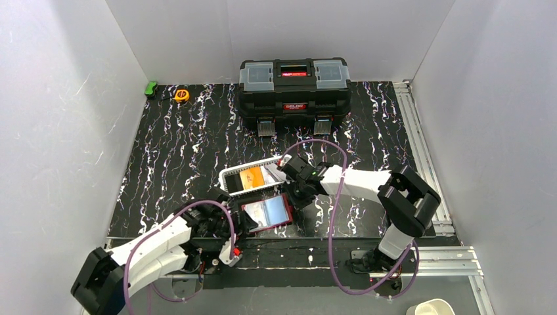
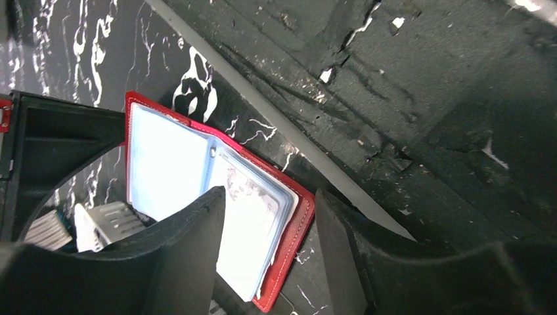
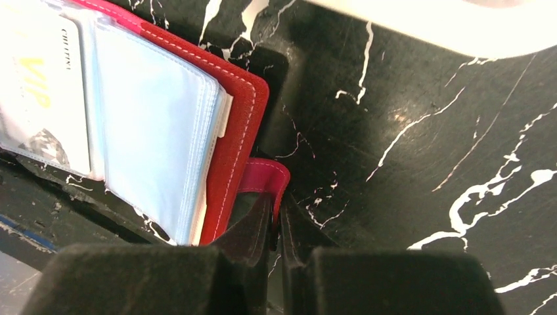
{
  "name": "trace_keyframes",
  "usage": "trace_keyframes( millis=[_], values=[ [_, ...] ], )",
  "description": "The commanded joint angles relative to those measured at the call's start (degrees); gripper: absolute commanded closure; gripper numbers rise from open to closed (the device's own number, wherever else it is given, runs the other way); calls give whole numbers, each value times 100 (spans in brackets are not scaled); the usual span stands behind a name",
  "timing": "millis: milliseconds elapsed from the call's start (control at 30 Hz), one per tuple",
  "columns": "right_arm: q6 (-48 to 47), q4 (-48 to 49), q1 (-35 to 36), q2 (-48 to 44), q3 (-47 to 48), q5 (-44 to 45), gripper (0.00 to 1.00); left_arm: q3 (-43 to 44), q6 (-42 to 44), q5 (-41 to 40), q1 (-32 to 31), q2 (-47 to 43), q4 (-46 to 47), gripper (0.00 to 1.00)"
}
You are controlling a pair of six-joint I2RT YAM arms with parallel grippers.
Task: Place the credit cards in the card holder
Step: Close the card holder at the center of the board.
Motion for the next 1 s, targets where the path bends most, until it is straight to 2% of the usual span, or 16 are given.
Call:
trace_keyframes(
  millis=[0, 100, 233, 400, 733, 900, 967],
  values=[
    [-406, -108, 23, 256, 11, 499, 95, -467, -427, -146, -10, -385, 682, 49],
    [-446, -156, 57, 273, 17, 515, 95, -472, -554, -99, -4, -318, 1341, 51],
    [-439, -161, 116, 265, 11, 493, 96, -59, -599, -10, -7, -44, 1569, 53],
    [-434, -229, 183, 211, -12, 608, 97, 312, -555, 146, -3, -36, 1365, 53],
    [-476, -348, 268, 35, -193, 782, 97, 398, -260, 378, -7, -329, 1063, 53],
    [-413, -389, 347, 31, -179, 780, 97, 474, -90, 639, -7, 236, 1467, 53],
    [-306, -394, 482, 32, -200, 725, 98, 576, 162, 881, -33, 788, 1813, 53]
  ],
)
